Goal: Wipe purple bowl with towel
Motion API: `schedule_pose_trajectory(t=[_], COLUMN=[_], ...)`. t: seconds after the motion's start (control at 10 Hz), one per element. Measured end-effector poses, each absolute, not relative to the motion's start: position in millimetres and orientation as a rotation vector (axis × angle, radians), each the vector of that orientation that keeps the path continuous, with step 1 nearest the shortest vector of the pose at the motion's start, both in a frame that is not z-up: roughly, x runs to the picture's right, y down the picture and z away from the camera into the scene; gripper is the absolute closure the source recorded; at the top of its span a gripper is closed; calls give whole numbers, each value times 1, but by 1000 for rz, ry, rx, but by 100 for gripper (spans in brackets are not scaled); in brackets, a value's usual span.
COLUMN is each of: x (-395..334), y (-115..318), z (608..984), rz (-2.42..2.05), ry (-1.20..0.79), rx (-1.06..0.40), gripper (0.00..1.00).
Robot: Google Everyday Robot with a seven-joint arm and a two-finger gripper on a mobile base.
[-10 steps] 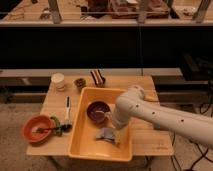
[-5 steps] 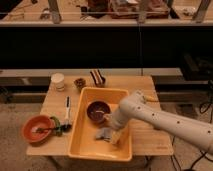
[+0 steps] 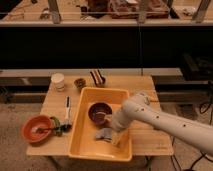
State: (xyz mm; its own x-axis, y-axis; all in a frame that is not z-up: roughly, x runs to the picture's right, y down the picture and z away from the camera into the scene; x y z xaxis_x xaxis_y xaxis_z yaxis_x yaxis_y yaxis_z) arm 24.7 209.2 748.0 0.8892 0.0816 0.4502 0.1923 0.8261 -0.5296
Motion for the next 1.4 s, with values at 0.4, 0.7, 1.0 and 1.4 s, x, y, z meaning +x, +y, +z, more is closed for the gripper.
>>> schedule_pose_trajectory(t=[0.4, 0.7, 1.0, 1.4], x=[18, 14, 12, 14], y=[201, 217, 234, 230], z=[723, 719, 737, 769], rz=[-148, -248, -305, -286], ry=[-529, -536, -522, -473], rx=[-547, -600, -677, -705], gripper=[20, 20, 20, 20])
